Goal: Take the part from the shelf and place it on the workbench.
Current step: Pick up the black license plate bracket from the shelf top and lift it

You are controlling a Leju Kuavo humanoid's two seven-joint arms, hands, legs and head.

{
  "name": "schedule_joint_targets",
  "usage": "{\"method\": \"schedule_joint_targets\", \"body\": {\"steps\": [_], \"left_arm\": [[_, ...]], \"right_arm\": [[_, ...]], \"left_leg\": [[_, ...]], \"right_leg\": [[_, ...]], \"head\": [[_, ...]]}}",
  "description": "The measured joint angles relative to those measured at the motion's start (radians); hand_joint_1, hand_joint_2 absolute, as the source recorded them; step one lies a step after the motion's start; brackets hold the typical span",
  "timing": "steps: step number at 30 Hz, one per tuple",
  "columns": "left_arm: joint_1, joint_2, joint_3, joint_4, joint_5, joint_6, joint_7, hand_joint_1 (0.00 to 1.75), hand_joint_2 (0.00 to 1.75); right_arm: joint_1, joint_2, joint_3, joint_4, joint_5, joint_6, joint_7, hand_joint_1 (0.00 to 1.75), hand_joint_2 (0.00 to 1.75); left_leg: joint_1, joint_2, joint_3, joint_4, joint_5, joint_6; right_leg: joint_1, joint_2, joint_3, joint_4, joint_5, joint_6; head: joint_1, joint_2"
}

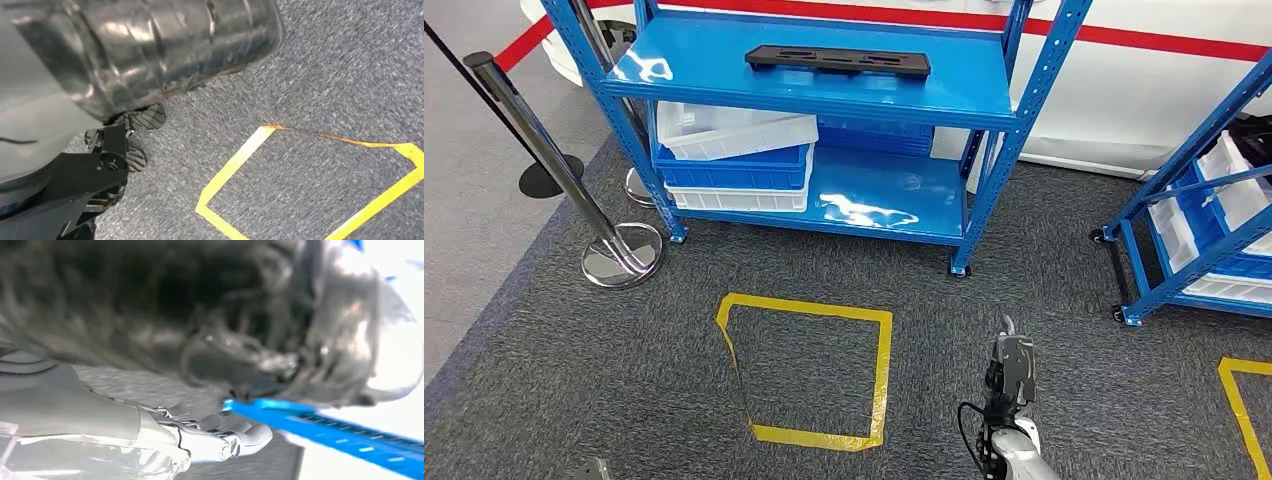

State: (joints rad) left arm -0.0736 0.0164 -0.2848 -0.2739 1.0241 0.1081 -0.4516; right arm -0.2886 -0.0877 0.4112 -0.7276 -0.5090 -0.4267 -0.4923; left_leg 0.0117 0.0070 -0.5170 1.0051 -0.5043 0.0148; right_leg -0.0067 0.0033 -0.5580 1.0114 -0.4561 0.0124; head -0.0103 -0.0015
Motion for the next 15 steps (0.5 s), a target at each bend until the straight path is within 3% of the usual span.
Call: {"method": "schedule_joint_targets", "body": {"steps": [15], "left_arm": [[-0.025,0.009,-0.034,0.005,0.011,0.026,-0.042,0.0,0.0]], "right_arm": [[-0.009,0.001,0.053,-0.471,0.252,0.016,0.099,0.0,0.0]], "left_leg": [[0.0,0.0,0.0,0.0,0.001,-0.001]], "right_leg": [[0.0,0.0,0.005,0.001,0.0,0.0]], "head": [[0.0,0.0]]}}
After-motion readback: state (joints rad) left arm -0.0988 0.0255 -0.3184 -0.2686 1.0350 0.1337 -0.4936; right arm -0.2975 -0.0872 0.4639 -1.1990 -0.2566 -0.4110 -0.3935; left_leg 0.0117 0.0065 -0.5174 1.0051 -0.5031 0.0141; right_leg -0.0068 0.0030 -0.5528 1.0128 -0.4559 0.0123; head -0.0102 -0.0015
